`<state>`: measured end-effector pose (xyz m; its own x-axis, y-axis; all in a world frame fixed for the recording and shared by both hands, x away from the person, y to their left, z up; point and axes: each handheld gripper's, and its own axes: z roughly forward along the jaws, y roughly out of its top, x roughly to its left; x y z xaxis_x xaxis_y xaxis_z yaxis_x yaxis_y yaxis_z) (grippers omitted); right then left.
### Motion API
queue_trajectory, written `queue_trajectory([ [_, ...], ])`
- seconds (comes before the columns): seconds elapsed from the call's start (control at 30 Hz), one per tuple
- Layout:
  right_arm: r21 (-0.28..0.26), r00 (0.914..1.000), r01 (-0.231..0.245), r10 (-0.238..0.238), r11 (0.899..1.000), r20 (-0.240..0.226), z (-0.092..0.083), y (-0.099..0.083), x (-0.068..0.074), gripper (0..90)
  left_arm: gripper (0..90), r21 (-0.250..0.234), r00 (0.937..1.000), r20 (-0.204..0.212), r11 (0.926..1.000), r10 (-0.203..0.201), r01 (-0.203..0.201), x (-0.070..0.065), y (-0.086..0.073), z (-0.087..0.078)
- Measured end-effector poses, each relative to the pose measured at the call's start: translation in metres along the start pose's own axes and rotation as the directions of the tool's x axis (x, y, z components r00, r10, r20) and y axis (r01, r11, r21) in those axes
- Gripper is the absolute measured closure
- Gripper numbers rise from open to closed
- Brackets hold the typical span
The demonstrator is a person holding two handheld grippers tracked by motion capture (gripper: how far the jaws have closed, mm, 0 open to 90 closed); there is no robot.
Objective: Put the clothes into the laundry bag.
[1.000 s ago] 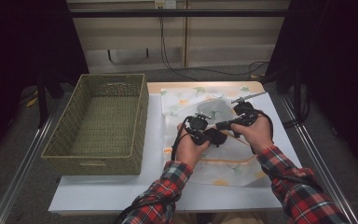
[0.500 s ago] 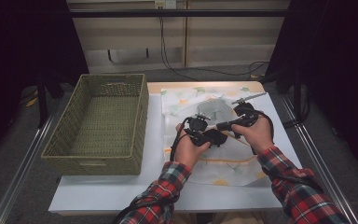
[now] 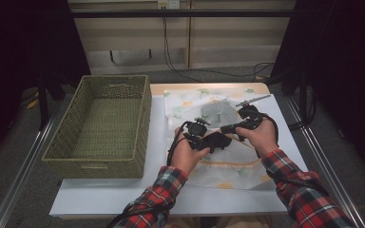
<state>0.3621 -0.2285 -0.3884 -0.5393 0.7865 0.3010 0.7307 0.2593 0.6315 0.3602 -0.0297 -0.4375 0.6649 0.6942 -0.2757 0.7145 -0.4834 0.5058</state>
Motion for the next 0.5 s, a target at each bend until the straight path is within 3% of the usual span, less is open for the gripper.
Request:
queue_trajectory([
  [0.23, 0.001, 1.0, 0.001, -0.001, 1.0, 0.004, 0.0, 0.001, 0.0, 90.0, 59.1, 0.019, 0.9999, 0.012, 0.9998, 0.0, 0.0, 0.001, -0.002, 0.005],
  [0.4, 0.002, 1.0, 0.001, -0.001, 1.0, 0.003, 0.0, 0.001, 0.001, 90.0, 70.5, 0.019, 0.9995, 0.03, 0.9998, -0.012, 0.011, 0.001, 0.0, 0.011],
  [0.5, -0.002, 1.0, 0.003, -0.003, 1.0, 0.002, 0.0, 0.001, 0.001, 90.0, 76.9, 0.01, 0.9998, 0.012, 0.9999, -0.014, 0.014, 0.0, 0.0, 0.014],
])
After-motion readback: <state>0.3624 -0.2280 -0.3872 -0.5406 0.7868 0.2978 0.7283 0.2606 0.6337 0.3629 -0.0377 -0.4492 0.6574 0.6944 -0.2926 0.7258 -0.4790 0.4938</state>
